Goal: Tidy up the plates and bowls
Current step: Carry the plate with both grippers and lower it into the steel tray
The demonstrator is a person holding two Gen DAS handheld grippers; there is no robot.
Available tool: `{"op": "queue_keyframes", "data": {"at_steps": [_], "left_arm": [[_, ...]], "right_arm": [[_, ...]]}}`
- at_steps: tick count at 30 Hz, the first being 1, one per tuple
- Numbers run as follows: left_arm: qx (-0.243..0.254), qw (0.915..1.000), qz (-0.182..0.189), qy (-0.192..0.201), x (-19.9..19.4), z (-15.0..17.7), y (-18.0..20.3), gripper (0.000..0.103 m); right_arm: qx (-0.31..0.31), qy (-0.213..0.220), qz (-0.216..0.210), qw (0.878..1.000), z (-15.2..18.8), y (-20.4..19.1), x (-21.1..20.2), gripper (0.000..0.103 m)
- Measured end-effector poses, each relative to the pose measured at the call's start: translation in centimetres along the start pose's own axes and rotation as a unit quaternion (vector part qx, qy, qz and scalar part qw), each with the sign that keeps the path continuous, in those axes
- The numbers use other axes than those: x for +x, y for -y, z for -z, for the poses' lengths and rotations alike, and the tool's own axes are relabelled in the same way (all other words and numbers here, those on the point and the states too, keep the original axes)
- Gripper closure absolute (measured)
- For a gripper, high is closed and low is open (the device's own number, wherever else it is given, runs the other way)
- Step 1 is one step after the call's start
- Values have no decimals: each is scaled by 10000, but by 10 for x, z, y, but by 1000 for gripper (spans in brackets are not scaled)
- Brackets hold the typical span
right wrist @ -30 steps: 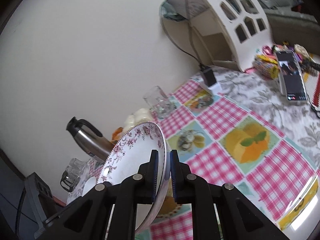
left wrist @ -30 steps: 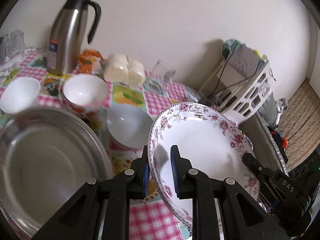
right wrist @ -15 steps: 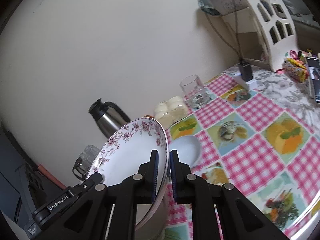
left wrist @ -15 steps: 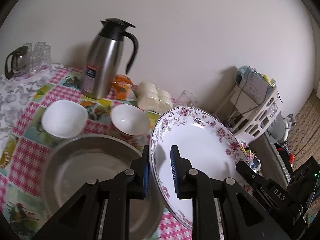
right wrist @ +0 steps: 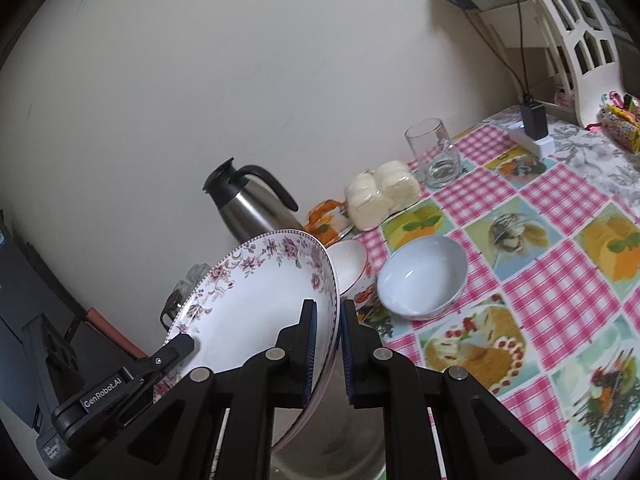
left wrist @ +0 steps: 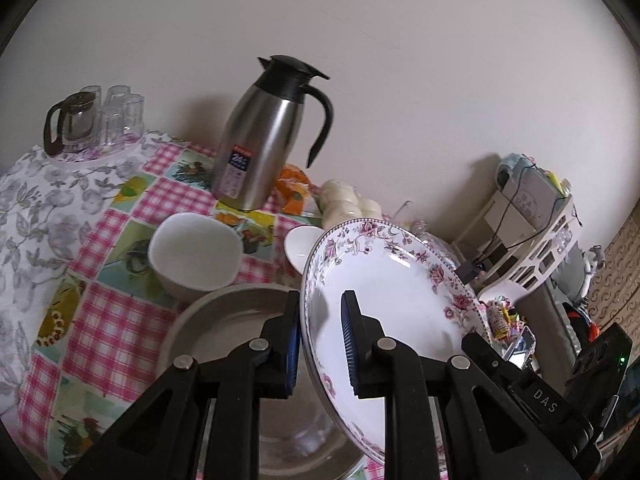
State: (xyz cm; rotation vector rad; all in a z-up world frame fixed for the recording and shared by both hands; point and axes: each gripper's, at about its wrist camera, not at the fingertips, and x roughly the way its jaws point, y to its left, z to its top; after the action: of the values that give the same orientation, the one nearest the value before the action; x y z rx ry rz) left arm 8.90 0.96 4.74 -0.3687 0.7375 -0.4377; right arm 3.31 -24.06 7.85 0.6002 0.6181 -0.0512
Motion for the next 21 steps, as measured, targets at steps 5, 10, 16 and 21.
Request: {"op": "queue_keyframes", "data": {"at_steps": [5,10,16,21], "left_arm": [[-48,9999,-110,-82,-2,0,-12,83],[-105,9993,-259,-266,4,2,-21,83],[-202,9969,-501,-575,16,9,-32,83],[-351,9927,-682,-934,32,17,-42,83]], "right_arm": [[-15,-171,16,9999,9,-5,12,90],[-45,-332,67,9994,17,-7,21,90],[-122,-557,180,9982,25,-7,33,90],[-115,-789,304,9964,33,-1,46,90]]}}
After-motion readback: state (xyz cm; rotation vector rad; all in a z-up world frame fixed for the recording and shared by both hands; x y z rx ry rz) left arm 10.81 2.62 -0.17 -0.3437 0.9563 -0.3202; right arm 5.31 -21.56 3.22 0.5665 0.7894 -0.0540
